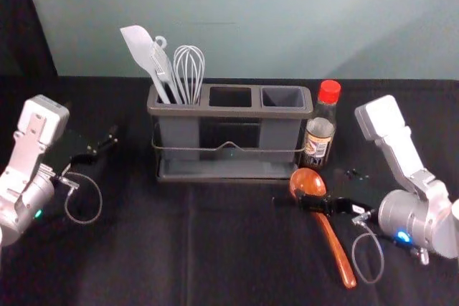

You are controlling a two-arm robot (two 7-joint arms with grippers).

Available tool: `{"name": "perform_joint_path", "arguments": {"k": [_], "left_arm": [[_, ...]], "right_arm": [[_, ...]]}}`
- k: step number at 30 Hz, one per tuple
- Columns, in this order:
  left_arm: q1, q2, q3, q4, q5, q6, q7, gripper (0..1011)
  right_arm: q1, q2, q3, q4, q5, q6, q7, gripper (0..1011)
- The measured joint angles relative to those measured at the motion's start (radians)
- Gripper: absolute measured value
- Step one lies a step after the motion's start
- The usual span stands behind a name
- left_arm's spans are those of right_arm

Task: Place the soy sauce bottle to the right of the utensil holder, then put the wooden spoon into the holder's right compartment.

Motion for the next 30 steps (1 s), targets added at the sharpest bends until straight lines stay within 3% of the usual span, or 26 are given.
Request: {"name": "perform_joint_path", "arguments": {"k": [7, 13, 23, 30], "left_arm": [[0.000, 0.000, 0.000, 0.000, 0.000, 0.000, 0.000, 1000], [0.000, 0.000, 0.000, 0.000, 0.000, 0.000, 0.000, 1000], [0.000, 0.000, 0.000, 0.000, 0.000, 0.000, 0.000, 1000], [0.000, 0.000, 0.000, 0.000, 0.000, 0.000, 0.000, 1000]], "right_arm": [[0.093, 0.002, -0.013, 0.040, 0.033, 0.146, 0.046, 1002], [0.172, 0.001, -0.045, 0.096, 0.036, 0.219, 0.067, 1002], [0.251, -0.023, -0.095, 0.187, 0.020, 0.241, 0.089, 1002], [0.262, -0.035, -0.109, 0.202, -0.006, 0.243, 0.082, 1002]]}}
